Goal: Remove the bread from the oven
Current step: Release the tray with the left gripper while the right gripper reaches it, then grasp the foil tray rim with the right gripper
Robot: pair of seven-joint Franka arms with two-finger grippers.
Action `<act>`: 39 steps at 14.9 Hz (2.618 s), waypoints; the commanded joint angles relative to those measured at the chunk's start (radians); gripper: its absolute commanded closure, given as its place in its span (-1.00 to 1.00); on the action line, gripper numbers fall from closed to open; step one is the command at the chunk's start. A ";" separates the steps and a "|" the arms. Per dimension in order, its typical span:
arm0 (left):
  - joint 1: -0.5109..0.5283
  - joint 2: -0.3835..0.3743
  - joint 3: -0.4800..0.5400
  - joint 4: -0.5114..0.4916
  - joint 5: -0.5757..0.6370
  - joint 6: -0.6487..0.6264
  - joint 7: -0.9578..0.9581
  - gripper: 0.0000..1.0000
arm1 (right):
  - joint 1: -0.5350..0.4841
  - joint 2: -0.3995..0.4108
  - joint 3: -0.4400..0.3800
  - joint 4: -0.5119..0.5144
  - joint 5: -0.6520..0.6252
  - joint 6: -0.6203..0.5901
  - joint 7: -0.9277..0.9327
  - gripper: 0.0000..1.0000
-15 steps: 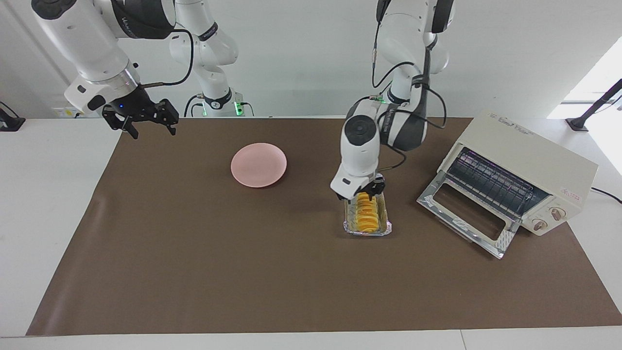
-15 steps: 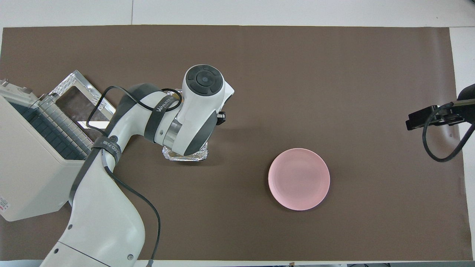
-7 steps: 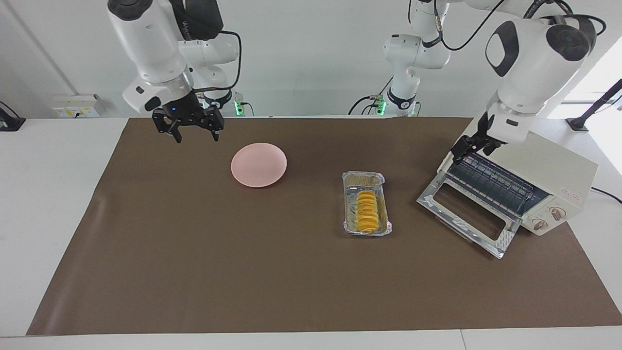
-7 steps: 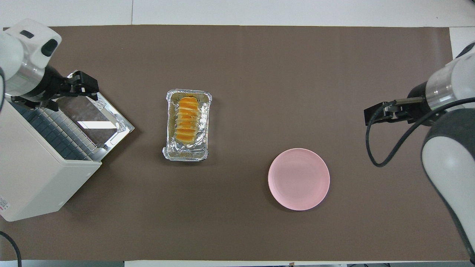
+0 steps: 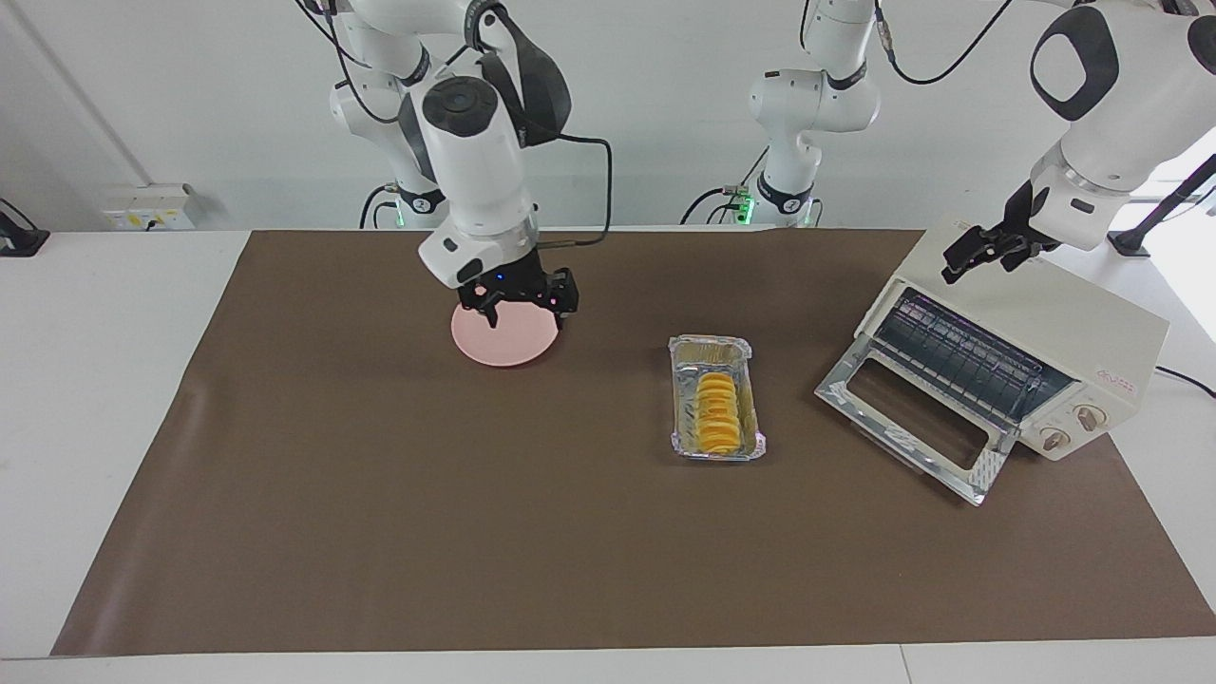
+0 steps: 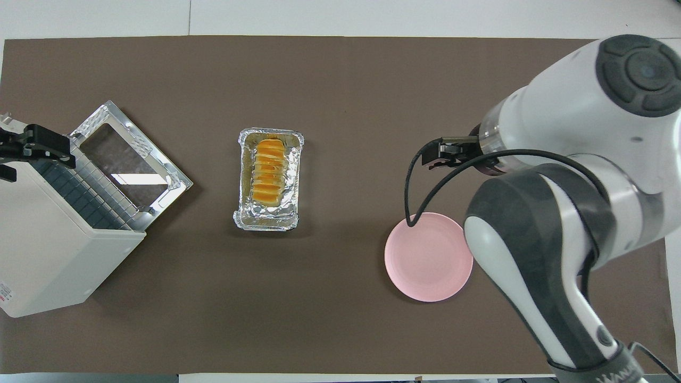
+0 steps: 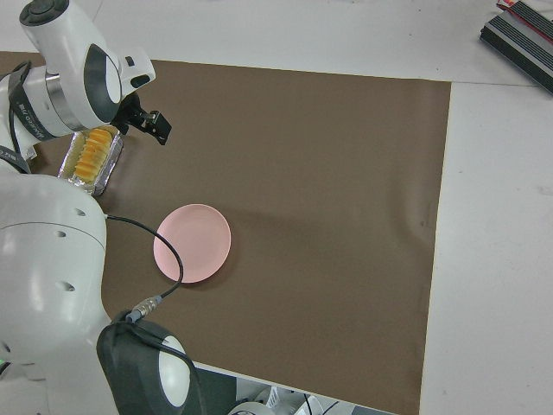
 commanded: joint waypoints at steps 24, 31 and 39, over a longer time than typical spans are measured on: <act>0.008 -0.093 -0.072 -0.082 -0.012 -0.023 0.025 -1.00 | 0.250 0.508 -0.016 0.347 -0.101 0.175 0.279 1.00; 0.019 -0.095 -0.071 -0.082 -0.012 -0.023 0.023 -1.00 | 0.251 0.507 -0.014 0.323 -0.115 0.220 0.262 1.00; 0.019 -0.096 -0.072 -0.082 -0.012 -0.023 0.023 -1.00 | 0.118 0.432 -0.003 0.374 -0.033 0.057 0.132 1.00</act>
